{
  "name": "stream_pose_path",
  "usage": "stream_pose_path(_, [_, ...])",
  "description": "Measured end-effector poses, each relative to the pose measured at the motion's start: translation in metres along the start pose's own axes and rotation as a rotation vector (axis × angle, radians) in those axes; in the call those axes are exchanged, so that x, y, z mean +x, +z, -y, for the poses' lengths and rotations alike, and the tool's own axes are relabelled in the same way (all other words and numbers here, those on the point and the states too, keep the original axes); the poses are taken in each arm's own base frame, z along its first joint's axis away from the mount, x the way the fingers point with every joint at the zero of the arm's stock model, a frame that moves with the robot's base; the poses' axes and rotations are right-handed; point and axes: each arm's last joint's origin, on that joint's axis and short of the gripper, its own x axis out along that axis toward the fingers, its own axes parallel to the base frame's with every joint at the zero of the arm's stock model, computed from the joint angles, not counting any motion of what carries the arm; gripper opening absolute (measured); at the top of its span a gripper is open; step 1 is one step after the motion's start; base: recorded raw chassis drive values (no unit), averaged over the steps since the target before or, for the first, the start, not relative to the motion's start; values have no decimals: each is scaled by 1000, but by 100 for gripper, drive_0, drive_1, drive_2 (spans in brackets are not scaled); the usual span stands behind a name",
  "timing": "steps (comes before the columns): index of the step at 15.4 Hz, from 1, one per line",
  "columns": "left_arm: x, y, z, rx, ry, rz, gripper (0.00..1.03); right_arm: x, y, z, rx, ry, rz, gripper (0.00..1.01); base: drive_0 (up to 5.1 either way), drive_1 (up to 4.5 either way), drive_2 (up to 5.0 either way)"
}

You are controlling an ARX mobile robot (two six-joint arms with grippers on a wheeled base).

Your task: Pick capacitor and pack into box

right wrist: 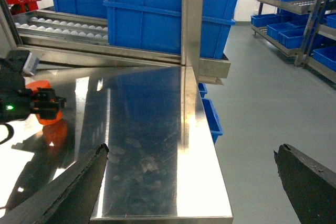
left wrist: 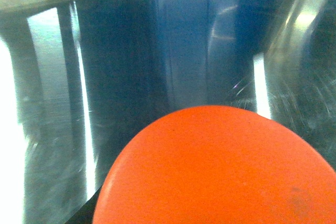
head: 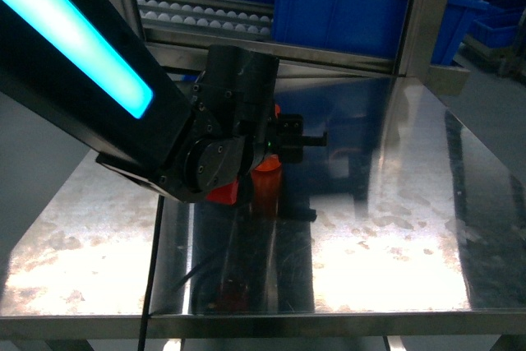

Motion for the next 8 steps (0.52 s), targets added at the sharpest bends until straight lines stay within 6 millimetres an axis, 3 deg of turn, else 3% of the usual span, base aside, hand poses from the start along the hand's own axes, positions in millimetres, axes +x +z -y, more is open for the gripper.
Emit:
stream_pose_path(1, [-16,6,-5,-6,17,34,44,0,0,0,0,0,0,98,0,0,0])
stream_pose_path(3, [-67,41,-22,-35,56,179,44,0,0,0,0,0,0,98,0,0,0])
stream_pose_path(5, [-130,68,-49,-60,125,322,44,0,0,0,0,0,0,98,0,0,0])
stream_pose_path(6, [-156,66,-62,-65,159,333,44,0,0,0,0,0,0,98,0,0,0])
stream_pose_path(8, [-205,44,-79,-42,200,317,44,0,0,0,0,0,0,98,0,0,0])
